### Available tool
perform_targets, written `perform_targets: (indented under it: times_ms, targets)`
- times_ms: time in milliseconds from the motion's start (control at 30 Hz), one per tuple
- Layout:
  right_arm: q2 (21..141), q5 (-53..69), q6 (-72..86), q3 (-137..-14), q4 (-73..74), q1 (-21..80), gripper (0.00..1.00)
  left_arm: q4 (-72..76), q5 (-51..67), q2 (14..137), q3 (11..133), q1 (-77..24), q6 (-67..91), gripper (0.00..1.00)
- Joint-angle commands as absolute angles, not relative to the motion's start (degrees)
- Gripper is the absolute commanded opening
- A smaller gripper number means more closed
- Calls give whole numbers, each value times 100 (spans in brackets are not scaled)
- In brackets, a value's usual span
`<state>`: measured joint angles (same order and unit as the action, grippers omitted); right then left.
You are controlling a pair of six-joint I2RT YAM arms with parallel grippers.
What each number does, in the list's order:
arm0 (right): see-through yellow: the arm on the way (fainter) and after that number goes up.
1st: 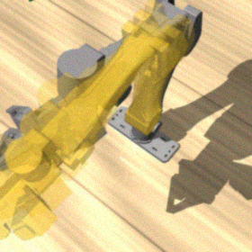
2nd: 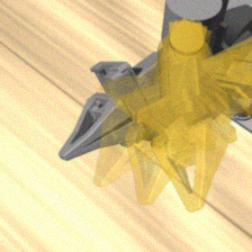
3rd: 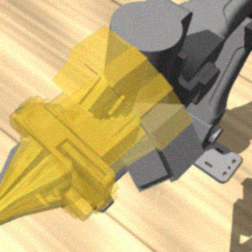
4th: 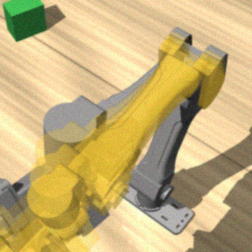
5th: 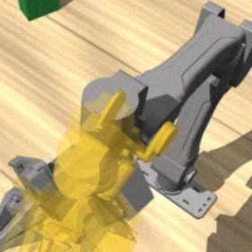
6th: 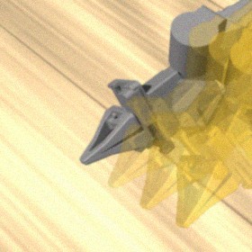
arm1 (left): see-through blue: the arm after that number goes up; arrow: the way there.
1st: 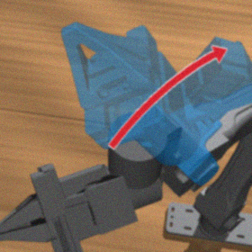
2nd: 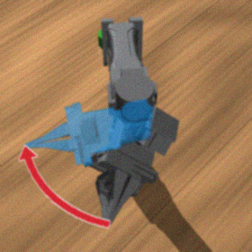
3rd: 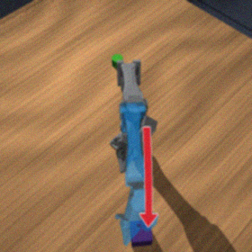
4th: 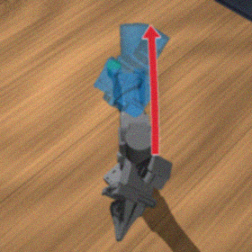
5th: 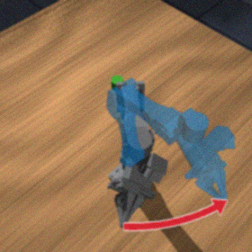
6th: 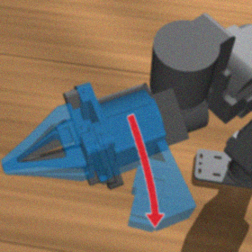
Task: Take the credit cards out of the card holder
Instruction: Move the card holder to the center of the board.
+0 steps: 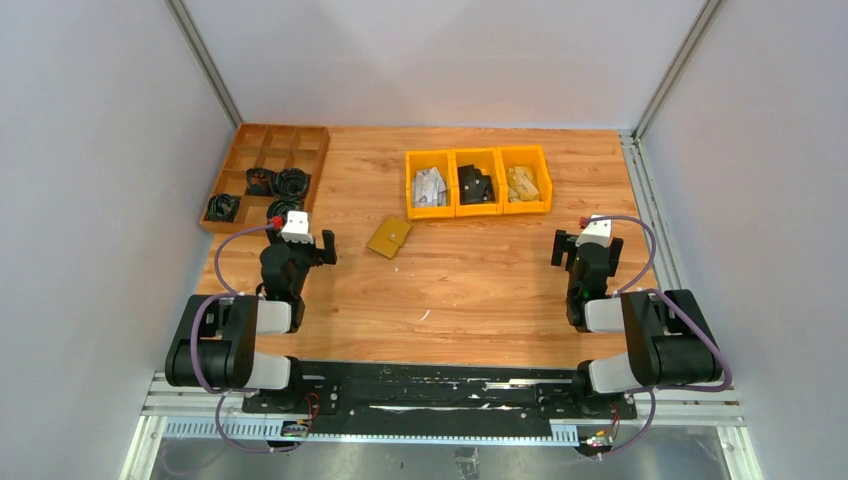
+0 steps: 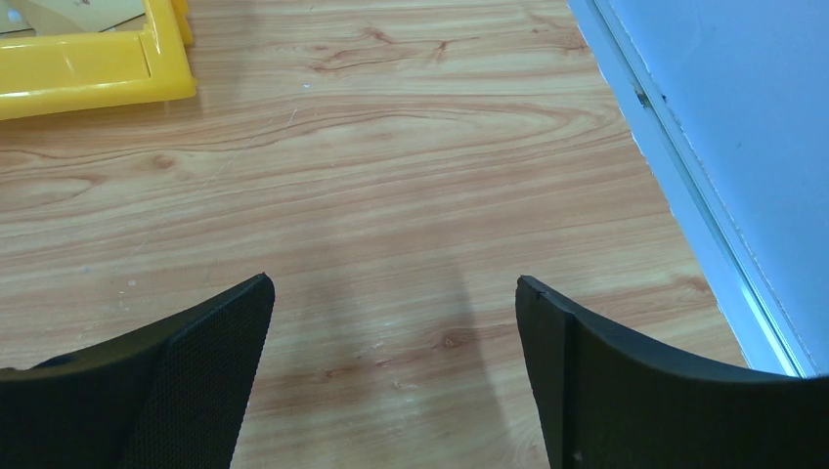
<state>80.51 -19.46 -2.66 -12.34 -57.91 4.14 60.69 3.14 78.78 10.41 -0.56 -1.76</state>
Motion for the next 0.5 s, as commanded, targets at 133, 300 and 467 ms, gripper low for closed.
perform_targets:
  times_ms: [133, 300, 467]
  targets:
    - [8016, -1902, -326, -1239, -5936, 360, 97, 6169, 202, 7871, 1124, -53, -229, 100]
    - [8025, -1905, -325, -1250, -5916, 362, 97, 6206, 226, 7865, 1103, -53, -229, 100]
    - [7453, -2555, -435, -1449, -5280, 577, 97, 5713, 13, 7436, 1206, -23, -118, 100]
